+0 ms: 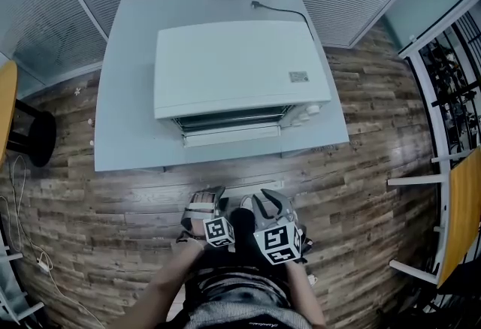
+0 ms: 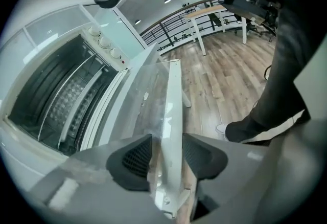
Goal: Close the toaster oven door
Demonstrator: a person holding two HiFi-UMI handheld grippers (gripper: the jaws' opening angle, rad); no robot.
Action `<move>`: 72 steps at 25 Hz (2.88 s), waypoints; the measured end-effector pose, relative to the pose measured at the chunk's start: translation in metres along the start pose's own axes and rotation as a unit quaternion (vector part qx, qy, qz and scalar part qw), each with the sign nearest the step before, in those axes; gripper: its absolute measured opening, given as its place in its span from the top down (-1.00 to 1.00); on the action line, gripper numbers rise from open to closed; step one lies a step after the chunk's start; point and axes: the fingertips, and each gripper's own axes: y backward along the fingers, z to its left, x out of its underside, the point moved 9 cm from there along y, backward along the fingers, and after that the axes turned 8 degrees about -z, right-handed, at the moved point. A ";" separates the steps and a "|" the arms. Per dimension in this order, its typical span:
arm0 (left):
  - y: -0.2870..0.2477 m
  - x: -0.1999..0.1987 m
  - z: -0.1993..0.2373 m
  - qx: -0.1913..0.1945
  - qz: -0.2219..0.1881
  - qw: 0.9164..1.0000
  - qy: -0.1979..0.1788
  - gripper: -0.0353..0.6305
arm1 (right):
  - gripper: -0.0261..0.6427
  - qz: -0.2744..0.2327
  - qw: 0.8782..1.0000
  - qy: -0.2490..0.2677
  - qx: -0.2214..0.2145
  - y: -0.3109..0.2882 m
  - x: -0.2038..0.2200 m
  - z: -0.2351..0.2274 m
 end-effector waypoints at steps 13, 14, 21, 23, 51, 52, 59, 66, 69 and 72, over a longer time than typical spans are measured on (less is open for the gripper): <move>0.021 -0.011 0.012 0.027 0.000 0.999 0.025 0.36 | 0.67 0.002 1.000 0.006 -0.015 -0.002 0.002 -0.003; 0.025 -0.012 0.014 0.025 -0.003 0.999 0.031 0.38 | 0.67 0.004 1.000 0.007 -0.017 -0.003 0.002 -0.003; 0.050 -0.021 0.023 0.011 -0.028 0.998 0.059 0.47 | 0.61 0.008 0.999 0.017 -0.038 -0.005 0.003 -0.002; 0.055 -0.024 0.025 0.009 -0.032 0.998 0.060 0.48 | 0.61 0.010 0.999 0.026 -0.045 -0.006 0.004 -0.001; 0.122 -0.058 0.095 -0.043 -0.108 0.991 0.072 0.64 | 0.62 0.055 0.971 0.223 -0.070 -0.014 -0.016 0.005; 0.124 -0.058 0.097 -0.047 -0.110 0.990 0.075 0.63 | 0.63 0.052 0.971 0.224 -0.070 -0.014 -0.019 0.004; 0.146 -0.059 0.116 -0.075 -0.133 0.980 0.131 0.40 | 0.63 0.023 0.974 0.216 -0.069 -0.012 -0.040 -0.008; 0.157 -0.063 0.111 -0.051 -0.118 0.989 0.069 0.37 | 0.63 0.002 0.975 0.214 -0.066 -0.012 -0.057 -0.018; 0.146 -0.064 0.111 -0.047 -0.083 0.995 0.009 0.37 | 0.63 -0.007 0.974 0.216 -0.064 -0.012 -0.064 -0.022; 0.141 -0.065 0.118 -0.053 -0.068 0.996 -0.013 0.53 | 0.63 -0.017 0.974 0.219 -0.060 -0.014 -0.073 -0.026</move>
